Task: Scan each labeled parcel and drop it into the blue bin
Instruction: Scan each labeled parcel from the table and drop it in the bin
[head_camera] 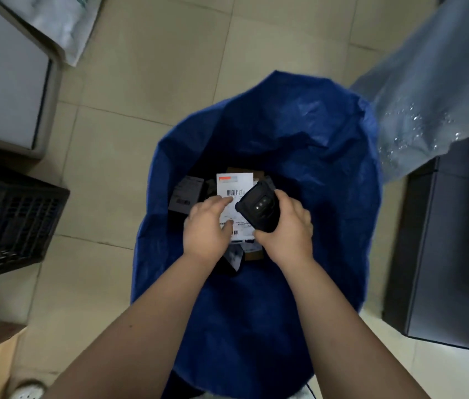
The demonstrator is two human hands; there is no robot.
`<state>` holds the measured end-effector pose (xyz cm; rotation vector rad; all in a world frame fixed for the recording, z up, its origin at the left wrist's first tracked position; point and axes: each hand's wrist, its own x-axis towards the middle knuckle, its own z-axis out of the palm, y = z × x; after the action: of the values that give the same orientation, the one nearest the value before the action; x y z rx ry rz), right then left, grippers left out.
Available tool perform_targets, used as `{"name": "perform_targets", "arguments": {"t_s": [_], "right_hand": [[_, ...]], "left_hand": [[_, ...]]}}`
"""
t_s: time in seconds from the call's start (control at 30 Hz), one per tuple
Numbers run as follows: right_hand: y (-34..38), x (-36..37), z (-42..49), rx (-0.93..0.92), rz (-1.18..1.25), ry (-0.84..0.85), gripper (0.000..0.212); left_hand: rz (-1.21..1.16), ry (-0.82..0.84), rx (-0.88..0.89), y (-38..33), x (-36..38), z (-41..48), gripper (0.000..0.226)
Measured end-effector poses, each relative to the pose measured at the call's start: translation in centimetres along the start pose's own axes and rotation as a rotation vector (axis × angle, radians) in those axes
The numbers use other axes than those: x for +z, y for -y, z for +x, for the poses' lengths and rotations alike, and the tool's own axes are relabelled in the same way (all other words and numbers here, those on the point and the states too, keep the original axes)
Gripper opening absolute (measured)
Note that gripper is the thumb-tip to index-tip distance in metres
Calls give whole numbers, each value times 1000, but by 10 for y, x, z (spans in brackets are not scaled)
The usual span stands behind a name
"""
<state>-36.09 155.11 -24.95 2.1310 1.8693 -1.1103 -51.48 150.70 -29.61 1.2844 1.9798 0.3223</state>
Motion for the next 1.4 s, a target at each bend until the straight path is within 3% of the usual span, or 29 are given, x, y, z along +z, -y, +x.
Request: {"name": "perform_targets", "arguments": {"t_s": [0.1,0.23,0.63,1.13,1.4], "right_hand": [[18,-32,-23,6,-71,-37,93],[37,-78,-65,28,-49,-101,94],[41,-159,-204,91,-62,-370,95],[-70,-156,-406,575,151,-695,91],[-158,-132,-547,813,342,-904,87]], "left_hand": [[325,-21,142,-25,-42,-14,49],[540,-117,276,-57,-97,-37,43],[798,-178,838,-165,-183,-91,60],[779,-15,1430,-282,-99,-262,69],[647,174,1623,-342,-25,-400,65]]}}
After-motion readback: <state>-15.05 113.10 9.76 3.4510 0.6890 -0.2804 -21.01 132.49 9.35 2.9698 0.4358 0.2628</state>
